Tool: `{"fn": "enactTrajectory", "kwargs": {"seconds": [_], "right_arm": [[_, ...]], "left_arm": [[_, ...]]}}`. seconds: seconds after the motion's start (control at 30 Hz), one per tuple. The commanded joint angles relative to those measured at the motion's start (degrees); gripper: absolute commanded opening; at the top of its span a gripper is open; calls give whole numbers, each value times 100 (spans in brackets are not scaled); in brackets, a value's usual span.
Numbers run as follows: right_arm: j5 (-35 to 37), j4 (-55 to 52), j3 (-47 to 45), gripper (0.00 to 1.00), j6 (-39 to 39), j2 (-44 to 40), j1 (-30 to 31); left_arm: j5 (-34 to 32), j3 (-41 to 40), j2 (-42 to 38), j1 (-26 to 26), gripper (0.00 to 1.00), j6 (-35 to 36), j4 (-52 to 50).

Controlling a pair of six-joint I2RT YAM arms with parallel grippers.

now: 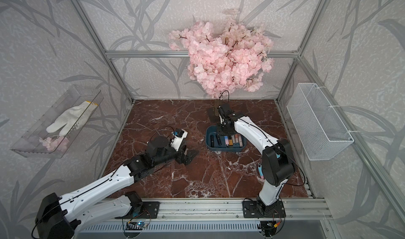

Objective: Put the lipstick into the storage box
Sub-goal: Place the lipstick in the storage box, then pick up the lipstick at the center of the board.

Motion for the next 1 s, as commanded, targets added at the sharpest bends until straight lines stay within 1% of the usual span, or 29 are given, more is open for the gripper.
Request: {"fn": "enactTrajectory", "kwargs": {"seconds": [0.0, 0.23, 0.4, 0.5, 0.73, 0.97], "right_arm": [[-111, -108, -72, 45, 206, -131, 319], [-19, -153, 274, 45, 593, 222, 1193], [107, -271, 764, 45, 758, 695, 1868], [120, -343, 1016, 45, 821, 1029, 2185], [74, -416, 1231, 45, 955, 1629, 2624], [57, -345, 1175, 46, 1013, 1843, 2790]], "left_arm": [[-377, -139, -326, 15, 100, -47, -41], [-943, -479, -1302, 24, 100, 5, -553], [-1138, -665, -1981, 24, 100, -89, -983], [-1130, -782, -2315, 20, 100, -152, -1144], [-1260, -853, -2817, 24, 100, -233, -1506], [-1354, -850, -3099, 24, 100, -233, -1772]]}}
